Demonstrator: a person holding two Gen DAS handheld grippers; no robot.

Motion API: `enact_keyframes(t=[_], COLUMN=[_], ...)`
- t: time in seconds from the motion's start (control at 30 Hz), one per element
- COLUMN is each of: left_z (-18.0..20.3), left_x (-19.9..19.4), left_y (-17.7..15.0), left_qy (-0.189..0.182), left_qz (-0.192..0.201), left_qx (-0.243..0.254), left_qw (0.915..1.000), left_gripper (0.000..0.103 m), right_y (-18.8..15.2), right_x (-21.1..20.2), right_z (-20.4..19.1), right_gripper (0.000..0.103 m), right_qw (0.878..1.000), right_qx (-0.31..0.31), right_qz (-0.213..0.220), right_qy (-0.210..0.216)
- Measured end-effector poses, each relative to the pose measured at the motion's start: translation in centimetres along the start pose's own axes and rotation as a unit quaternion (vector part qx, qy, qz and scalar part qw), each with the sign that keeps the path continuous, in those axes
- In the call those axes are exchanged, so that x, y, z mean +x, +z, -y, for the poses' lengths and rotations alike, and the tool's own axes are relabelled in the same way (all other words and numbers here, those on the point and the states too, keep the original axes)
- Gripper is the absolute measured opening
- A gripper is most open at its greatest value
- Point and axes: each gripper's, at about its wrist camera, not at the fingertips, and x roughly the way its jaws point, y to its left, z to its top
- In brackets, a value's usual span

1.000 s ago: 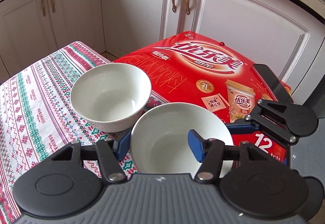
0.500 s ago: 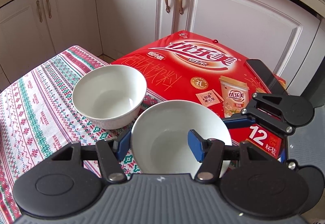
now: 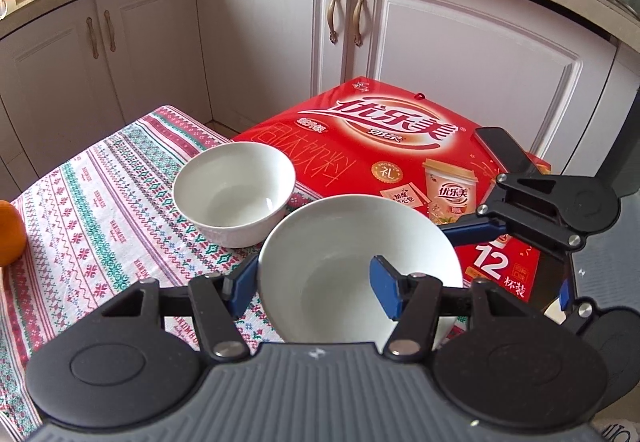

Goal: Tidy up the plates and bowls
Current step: 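Carry the bowl toward another white bowl with the left gripper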

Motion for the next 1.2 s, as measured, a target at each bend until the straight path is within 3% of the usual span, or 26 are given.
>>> enact_keyframes(t=[0.47,0.83,1.2], left_z=[-1.8,-4.6,-6.7], left_x=[-4.9,-8.6,-9.7], left_y=[-2.4,-4.6,-6.9], left_qy=[0.036,0.076,0.095], left_qz=[0.02,0.03,0.027], left_qx=[-0.025,-0.055,-0.089], left_qw=[0.9988,0.9951,0.9912], left_gripper=[0.06,0.06,0.06], right_y=[1.9,4.3,5.2], right_x=[-0.9,0.7,2.7], right_z=[-3.8,-7.3,-9.5], right_gripper=[0.086,0.086,0.086], right_qw=[0.999,0.995,0.992], right_qx=[-0.031,-0.053,-0.061], right_qz=[0.017,0.022,0.008], right_qy=[0.033,0.078,0.114])
